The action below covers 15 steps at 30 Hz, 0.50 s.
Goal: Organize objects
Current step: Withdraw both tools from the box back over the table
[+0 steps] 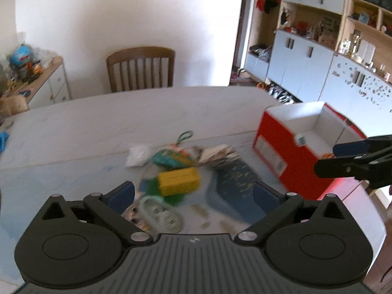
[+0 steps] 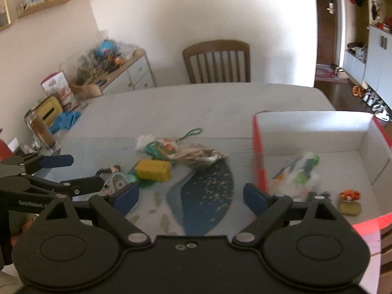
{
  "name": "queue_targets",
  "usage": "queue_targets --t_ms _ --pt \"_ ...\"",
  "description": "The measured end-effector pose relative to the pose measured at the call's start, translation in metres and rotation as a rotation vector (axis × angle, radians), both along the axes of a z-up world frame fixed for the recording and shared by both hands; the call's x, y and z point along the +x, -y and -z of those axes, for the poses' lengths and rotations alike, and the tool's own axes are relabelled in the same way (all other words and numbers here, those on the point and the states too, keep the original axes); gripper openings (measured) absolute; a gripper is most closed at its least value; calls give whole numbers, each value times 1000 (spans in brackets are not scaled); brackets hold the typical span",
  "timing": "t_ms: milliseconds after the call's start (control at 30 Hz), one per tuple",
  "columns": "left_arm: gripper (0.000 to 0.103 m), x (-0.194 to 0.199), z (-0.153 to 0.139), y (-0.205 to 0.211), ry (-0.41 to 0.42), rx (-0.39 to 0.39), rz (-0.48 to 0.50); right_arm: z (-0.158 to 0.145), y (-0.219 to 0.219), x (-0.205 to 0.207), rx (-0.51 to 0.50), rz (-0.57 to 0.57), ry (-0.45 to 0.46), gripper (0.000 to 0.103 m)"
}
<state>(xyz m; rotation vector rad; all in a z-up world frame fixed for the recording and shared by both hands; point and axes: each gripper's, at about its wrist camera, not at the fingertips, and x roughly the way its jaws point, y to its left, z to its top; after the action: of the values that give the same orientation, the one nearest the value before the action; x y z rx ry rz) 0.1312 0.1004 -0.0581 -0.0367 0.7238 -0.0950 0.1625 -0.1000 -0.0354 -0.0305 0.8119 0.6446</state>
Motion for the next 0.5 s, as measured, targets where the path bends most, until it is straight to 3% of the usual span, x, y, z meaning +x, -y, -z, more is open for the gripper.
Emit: queue_targets --t_ms 333,500 --pt "103 -3 52 -39 -39 67 -2 31 -67 8 -26 -106 -74 91" --pt "103 4 73 -58 -76 53 -25 51 -96 15 -75 -145 -129 90"
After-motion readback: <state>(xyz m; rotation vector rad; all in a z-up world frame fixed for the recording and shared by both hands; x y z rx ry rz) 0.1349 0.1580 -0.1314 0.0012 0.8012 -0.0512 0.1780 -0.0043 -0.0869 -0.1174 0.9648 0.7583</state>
